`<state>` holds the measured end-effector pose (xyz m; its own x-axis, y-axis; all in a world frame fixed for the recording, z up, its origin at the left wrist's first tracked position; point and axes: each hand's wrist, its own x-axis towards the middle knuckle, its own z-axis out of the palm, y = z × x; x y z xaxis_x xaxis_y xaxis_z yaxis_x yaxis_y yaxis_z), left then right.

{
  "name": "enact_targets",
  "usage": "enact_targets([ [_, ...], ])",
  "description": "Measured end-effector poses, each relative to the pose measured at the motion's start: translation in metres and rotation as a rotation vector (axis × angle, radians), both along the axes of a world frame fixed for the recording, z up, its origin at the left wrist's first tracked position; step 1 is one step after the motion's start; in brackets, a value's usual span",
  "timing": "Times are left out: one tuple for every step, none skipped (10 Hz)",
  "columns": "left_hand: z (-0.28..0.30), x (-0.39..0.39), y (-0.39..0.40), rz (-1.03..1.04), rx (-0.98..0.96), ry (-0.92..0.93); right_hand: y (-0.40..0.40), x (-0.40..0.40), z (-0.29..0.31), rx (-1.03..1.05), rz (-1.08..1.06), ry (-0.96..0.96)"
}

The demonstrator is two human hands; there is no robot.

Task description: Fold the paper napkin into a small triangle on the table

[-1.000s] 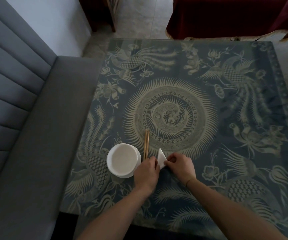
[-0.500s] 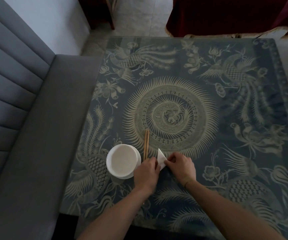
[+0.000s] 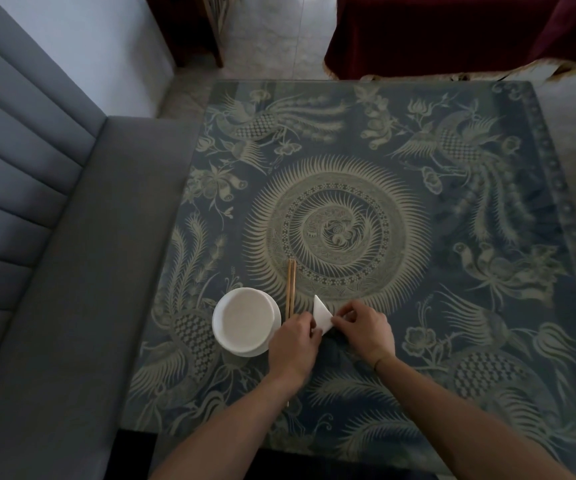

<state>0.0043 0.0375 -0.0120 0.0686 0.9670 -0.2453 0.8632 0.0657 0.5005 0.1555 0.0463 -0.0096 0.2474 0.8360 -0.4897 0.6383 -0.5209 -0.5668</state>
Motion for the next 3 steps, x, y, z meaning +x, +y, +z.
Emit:
enact_targets([
  [0.0014,-0.0002,-0.0021,-0.005,0.010,0.000,-0.0020,0.0010,0.0023,0.011,-0.009,0.006],
  [0.0058,0.0007,-0.0025,-0.010,0.021,-0.021,-0.0038,0.0023,0.0086,0.056,-0.020,0.007],
  [0.0089,0.0016,-0.0046,-0.052,0.032,-0.018,-0.0082,0.0048,0.0113,0.107,-0.019,-0.014],
])
